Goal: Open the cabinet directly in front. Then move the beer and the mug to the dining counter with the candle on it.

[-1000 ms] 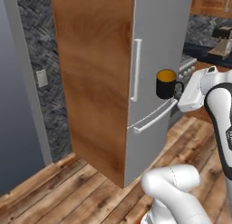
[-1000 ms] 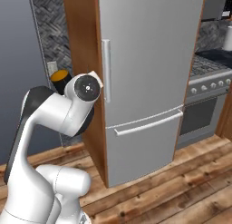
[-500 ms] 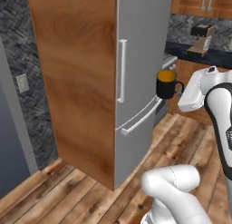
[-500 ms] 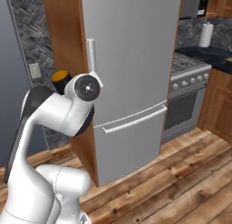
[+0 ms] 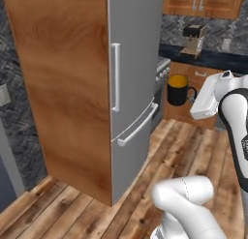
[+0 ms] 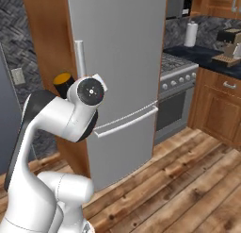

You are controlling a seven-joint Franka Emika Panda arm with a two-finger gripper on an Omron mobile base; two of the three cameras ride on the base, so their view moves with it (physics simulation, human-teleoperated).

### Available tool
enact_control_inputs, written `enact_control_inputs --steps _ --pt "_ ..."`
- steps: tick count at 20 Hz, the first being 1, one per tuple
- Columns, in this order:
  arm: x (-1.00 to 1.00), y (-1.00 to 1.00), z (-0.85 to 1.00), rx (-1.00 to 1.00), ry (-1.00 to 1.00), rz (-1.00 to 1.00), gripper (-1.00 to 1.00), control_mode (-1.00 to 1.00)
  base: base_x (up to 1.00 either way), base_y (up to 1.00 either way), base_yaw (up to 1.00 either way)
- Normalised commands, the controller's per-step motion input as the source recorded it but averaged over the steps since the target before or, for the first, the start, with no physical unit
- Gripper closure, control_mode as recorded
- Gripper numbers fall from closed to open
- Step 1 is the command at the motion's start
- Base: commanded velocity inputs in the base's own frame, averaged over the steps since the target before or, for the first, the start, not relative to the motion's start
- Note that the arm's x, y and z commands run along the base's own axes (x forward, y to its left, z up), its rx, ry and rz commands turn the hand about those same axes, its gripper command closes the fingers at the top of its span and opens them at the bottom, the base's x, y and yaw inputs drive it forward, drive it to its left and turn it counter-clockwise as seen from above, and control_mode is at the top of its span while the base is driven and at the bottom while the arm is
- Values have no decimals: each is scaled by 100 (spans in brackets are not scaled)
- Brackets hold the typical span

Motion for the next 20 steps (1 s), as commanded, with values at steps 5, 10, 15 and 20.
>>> enact_control_inputs --steps 5,10,15,20 --pt "0 0 0 0 0 0 100 100 0 0 -27" --pt "0 0 0 0 0 0 100 100 0 0 -30" --pt "0 0 0 0 0 0 100 100 0 0 -33" --pt "0 0 0 0 0 0 100 100 0 0 -35"
